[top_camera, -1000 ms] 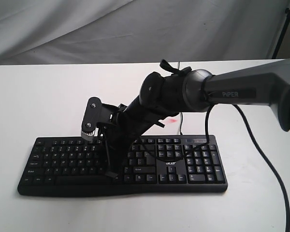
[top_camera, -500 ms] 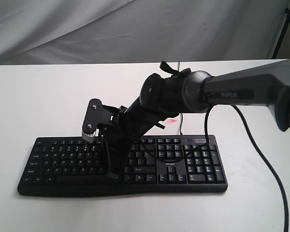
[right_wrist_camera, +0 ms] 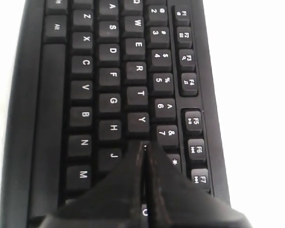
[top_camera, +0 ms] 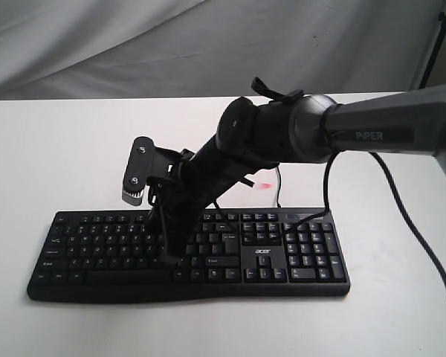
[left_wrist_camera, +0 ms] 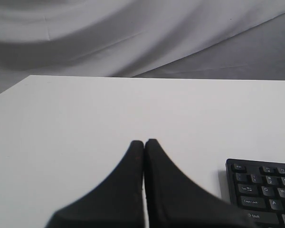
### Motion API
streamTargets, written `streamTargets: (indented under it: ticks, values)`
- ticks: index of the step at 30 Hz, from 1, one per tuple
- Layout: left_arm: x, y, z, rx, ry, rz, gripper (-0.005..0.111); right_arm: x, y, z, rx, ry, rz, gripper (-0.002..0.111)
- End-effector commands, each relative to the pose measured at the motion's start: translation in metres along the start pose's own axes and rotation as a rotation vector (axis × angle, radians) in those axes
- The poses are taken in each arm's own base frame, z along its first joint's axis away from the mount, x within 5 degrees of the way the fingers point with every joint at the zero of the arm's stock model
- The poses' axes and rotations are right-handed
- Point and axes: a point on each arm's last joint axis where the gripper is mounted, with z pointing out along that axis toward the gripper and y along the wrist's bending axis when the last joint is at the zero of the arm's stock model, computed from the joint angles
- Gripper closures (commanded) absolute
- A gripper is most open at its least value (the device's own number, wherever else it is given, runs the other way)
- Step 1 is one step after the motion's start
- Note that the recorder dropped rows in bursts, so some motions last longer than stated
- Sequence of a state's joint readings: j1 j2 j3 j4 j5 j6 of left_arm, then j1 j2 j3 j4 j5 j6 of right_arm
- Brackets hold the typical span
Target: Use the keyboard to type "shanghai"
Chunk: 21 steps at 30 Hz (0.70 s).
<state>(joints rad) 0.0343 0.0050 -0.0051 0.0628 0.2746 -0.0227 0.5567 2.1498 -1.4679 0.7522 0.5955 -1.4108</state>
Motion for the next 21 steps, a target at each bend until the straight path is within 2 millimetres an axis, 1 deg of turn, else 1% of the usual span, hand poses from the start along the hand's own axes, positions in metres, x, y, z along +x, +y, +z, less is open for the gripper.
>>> streamTargets:
  ticks: [1,4,8,16,19,21]
  values:
    - [0.001,0.000,0.000,0.004,-0.009,-0.001,0.106,-0.003,0.000,-0.011,-0.004,-0.009,-0.009,0.108]
    - [0.001,0.000,0.000,0.004,-0.009,-0.001,0.106,-0.006,0.001,-0.017,-0.013,-0.016,-0.015,0.108]
    - [0.001,0.000,0.000,0.004,-0.009,-0.001,0.106,-0.017,0.004,-0.034,-0.022,-0.040,-0.034,0.108]
    - [0.001,0.000,0.000,0.004,-0.009,-0.001,0.106,-0.044,0.015,-0.088,-0.015,-0.108,-0.053,0.108]
    - [0.001,0.000,0.000,0.004,-0.009,-0.001,0.106,-0.054,0.019,-0.111,0.003,-0.141,-0.035,0.108]
    - [0.001,0.000,0.000,0.004,-0.009,-0.001,0.106,-0.062,0.023,-0.130,0.026,-0.173,-0.025,0.108]
